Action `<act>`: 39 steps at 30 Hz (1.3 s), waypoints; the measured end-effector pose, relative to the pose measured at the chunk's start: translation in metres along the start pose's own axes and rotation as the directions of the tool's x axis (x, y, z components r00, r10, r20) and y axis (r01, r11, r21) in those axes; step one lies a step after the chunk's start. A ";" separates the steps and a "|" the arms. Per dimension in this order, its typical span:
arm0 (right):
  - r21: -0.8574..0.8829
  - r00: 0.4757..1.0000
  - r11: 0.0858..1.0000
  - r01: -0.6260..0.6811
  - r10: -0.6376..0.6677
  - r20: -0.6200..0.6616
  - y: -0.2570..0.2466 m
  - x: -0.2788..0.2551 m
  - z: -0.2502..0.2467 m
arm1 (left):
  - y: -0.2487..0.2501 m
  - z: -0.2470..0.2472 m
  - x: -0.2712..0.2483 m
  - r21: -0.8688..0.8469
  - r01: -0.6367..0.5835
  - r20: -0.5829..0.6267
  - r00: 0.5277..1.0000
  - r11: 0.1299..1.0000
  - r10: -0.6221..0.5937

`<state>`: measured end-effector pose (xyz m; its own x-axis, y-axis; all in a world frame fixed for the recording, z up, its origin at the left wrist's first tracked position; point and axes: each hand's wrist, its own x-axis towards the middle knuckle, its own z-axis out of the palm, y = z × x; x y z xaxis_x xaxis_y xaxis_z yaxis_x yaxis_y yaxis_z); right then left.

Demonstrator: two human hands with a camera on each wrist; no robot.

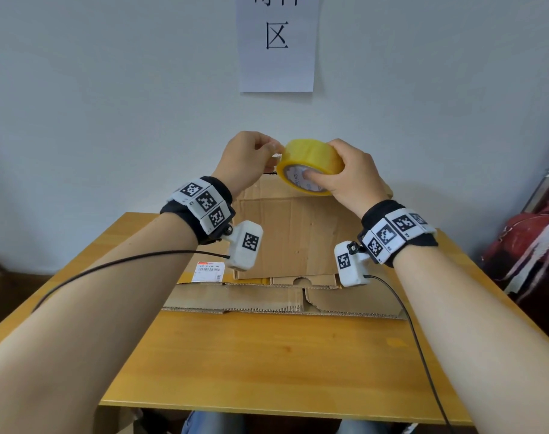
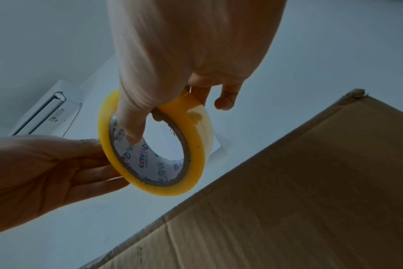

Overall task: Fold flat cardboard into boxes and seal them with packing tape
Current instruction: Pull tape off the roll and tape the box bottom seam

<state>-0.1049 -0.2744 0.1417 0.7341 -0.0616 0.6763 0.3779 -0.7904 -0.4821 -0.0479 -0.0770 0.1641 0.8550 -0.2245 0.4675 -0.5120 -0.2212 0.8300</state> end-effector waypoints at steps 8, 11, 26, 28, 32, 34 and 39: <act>-0.024 1.000 1.000 -0.017 0.017 -0.017 -0.002 0.000 0.004 | -0.003 0.000 0.001 0.152 -0.094 -0.038 0.994 0.984 0.100; -0.043 1.000 0.999 -0.008 0.008 -0.010 -0.004 0.001 0.004 | -0.003 0.000 0.002 0.173 -0.091 -0.047 0.994 0.981 0.100; 0.004 0.999 0.999 -0.036 0.036 0.024 -0.014 0.004 -0.004 | 0.016 -0.008 -0.001 0.129 0.005 0.022 1.000 0.992 -0.008; 0.038 0.998 0.999 -0.027 0.025 0.050 -0.016 0.002 -0.006 | 0.015 -0.009 0.000 0.087 0.035 0.015 0.999 0.996 -0.036; 0.062 0.996 0.998 -0.025 0.019 0.089 -0.018 0.000 -0.009 | 0.016 -0.013 -0.001 -0.067 0.156 0.064 0.986 0.986 -0.151; 0.108 0.996 0.993 -0.041 0.031 0.086 -0.018 -0.002 -0.010 | 0.016 -0.013 -0.001 -0.093 0.170 0.057 0.985 0.981 -0.165; 0.301 0.996 0.949 -0.088 0.082 0.034 -0.013 -0.009 -0.005 | 0.014 -0.016 0.000 -0.159 0.215 -0.012 0.976 0.964 -0.220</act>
<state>-0.1194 -0.2664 0.1450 0.7814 -0.1052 0.6151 0.4639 -0.5612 -0.6854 -0.0533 -0.0650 0.1803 0.9475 -0.1592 0.2775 -0.2965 -0.1109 0.9486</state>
